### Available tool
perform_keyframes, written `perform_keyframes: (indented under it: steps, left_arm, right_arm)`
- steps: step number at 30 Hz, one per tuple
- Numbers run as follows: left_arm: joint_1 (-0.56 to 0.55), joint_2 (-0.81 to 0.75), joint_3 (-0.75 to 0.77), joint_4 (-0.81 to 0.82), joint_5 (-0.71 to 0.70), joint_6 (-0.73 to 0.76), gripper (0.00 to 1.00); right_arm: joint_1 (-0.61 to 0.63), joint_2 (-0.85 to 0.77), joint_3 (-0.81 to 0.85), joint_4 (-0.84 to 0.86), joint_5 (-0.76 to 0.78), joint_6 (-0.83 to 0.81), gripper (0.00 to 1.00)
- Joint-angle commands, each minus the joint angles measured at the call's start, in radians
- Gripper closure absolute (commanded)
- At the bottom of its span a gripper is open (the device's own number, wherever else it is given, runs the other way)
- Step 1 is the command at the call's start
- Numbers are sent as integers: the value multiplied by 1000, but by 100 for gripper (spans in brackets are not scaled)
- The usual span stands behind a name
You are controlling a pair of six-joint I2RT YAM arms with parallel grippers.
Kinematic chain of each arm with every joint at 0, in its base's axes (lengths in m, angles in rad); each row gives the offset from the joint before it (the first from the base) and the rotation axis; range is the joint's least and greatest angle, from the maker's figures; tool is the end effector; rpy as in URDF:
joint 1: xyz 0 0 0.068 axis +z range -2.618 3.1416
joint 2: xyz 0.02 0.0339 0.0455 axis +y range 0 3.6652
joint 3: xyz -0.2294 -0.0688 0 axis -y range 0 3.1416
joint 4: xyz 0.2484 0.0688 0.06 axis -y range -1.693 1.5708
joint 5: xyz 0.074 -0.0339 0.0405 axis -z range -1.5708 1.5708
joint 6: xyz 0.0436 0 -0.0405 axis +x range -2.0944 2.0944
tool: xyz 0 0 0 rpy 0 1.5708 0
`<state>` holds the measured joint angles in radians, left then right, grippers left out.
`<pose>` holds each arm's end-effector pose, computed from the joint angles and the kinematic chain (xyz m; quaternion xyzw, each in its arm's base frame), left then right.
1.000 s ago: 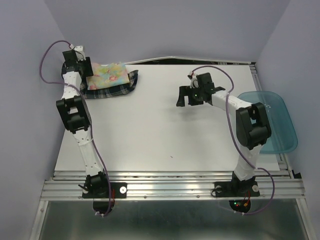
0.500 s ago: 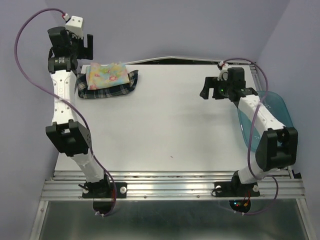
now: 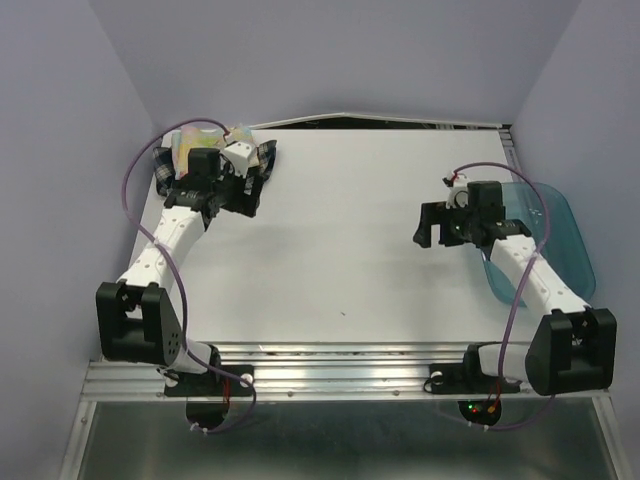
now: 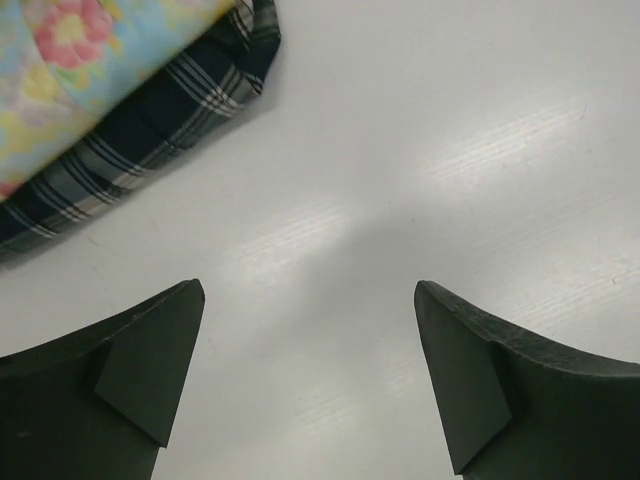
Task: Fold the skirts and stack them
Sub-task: Neatly place the folded skirt to the corner
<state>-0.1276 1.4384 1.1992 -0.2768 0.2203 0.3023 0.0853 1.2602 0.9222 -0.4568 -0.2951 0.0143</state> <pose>0.3426 -0.0536 0.2828 0.2373 0.8273 -0.0510 0.5066 0.2831 0.0369 0.2236 -0.0881 0.9131 0.1545 0.3670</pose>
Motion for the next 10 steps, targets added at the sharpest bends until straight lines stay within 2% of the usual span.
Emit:
perform_keyframes:
  steps: [1, 10]
  left_arm:
    - [5, -104, -136, 126, 59, -61, 1]
    - [-24, -179, -285, 189, 70, -101, 1]
  right_arm:
    - [2, -59, -65, -5, -104, -25, 0]
    - [2, -85, -103, 7, -154, -22, 0]
